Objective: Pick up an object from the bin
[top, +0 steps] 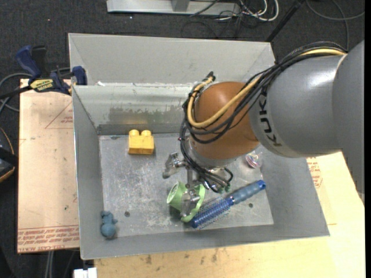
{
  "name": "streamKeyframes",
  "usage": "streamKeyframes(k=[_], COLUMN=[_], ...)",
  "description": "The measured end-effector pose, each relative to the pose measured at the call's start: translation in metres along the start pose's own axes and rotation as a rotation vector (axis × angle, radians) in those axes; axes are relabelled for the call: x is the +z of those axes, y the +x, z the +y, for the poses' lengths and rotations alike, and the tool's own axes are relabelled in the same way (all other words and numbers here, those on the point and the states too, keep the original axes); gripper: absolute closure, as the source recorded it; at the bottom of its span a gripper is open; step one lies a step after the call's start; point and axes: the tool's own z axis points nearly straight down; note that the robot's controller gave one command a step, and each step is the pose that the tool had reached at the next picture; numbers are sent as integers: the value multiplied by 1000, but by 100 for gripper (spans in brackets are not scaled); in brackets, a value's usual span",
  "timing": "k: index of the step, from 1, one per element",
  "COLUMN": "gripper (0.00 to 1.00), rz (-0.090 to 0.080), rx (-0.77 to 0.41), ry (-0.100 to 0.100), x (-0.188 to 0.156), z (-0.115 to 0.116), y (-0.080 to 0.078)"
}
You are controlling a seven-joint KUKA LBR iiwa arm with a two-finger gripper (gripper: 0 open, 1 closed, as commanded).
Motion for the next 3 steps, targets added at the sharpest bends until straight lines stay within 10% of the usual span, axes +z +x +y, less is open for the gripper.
streamKeyframes(k=[1,2,3], gripper=[0,0,100], rz=[8,-1,-7], rx=[-77,-545,-543], ry=[-1,-4,-2], x=[-10,58,56], z=[-96,-114,-114], y=[76,63,61])
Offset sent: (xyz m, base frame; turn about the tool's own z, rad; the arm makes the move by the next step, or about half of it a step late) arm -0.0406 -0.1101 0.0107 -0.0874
